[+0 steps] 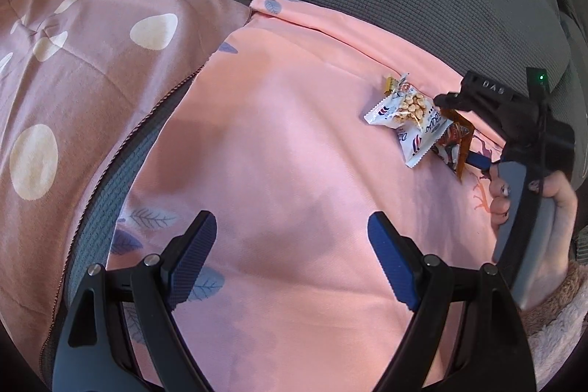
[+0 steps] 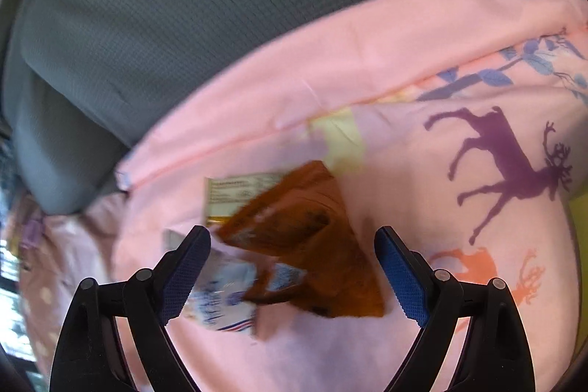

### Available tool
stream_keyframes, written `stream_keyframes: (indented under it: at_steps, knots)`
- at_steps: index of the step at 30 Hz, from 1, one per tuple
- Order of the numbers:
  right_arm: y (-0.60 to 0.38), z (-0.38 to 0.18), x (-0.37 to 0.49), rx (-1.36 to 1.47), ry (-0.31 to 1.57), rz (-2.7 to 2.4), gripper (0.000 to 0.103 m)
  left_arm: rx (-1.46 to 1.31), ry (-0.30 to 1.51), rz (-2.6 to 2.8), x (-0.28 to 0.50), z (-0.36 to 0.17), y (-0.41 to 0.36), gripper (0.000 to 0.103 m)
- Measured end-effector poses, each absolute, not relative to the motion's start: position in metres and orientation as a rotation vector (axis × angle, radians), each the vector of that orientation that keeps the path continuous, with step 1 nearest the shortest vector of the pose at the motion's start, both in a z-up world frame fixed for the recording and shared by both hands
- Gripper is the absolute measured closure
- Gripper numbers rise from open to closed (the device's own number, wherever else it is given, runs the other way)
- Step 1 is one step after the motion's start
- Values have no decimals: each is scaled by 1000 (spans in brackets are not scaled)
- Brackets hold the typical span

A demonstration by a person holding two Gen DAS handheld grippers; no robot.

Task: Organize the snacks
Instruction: 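Grasp the orange triangular snack bag with the right gripper and lift it, then carry the orange bag into the green box and open the right gripper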

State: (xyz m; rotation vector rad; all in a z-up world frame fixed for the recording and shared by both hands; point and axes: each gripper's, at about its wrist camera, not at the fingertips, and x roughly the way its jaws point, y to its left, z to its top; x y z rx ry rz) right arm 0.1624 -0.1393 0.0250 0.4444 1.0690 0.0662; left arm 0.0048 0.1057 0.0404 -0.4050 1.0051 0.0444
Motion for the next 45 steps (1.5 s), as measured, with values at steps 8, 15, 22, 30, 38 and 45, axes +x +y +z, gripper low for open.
stream_keyframes:
  at_steps: [8, 15, 22, 30, 38, 45]
  knots:
    - [-142, 47, 132, 371, 1012, 104, 40, -374, 1011, 26, 5, 39, 99, 18]
    - [-146, 76, 71, 225, 1028, 160, 41, -366, 1017, 33, 4, 37, 96, 18]
    - [-146, 61, 9, 143, 1103, 261, 40, -349, 1036, -4, 1, 30, 83, 18]
    - [-152, 47, -7, 148, 1105, 232, 35, -302, 1067, -78, -4, 24, 60, 18]
    - [-191, 72, -13, 306, 989, 235, 26, -258, 1010, -245, -20, 36, 21, 18]
    - [-202, 60, -6, 417, 1048, 315, 26, -240, 1055, -423, -24, 27, -19, 18]
